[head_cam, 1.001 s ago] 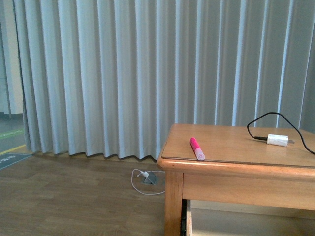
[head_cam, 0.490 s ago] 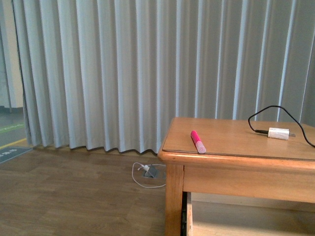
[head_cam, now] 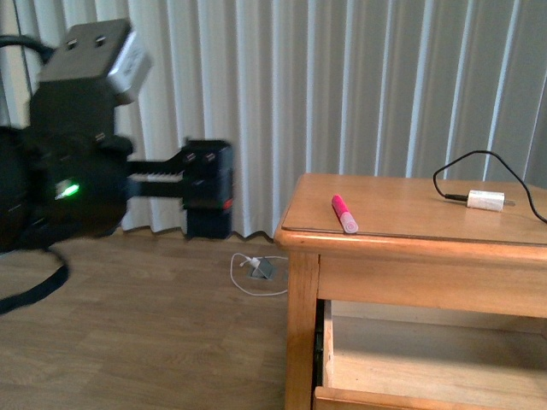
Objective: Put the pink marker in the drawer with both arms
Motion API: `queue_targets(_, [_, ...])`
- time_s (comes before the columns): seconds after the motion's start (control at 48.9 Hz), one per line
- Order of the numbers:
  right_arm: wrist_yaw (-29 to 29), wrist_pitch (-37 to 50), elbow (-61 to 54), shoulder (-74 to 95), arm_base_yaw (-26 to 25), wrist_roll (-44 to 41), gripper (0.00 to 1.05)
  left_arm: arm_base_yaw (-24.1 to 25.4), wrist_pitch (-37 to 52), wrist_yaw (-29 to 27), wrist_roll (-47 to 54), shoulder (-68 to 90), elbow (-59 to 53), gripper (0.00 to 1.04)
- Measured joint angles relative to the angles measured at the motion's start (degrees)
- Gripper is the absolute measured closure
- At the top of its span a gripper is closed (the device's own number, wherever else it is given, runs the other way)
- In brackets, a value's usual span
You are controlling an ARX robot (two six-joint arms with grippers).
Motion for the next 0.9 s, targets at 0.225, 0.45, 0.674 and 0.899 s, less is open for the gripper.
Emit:
queue_targets(0.225, [0.0,0.0,0.0,0.0,0.0,0.0,0.08,-3.3,-5.2,1.2,0.9,11.4,16.6,0.06])
queue_targets(0.45, [0.0,0.0,0.0,0.0,0.0,0.0,0.08,-5.0,-14.2,1.1,1.2,23.0,32.8,0.06])
queue_targets(0.674, [0.0,0.0,0.0,0.0,0.0,0.0,0.08,-6.0,-19.6,0.8,1.2,32.5,44.0,0.06])
queue_targets(0.899, [0.0,0.0,0.0,0.0,0.0,0.0,0.08,-7.8,-23.2,0.9,2.2,38.3,50.9,0.06])
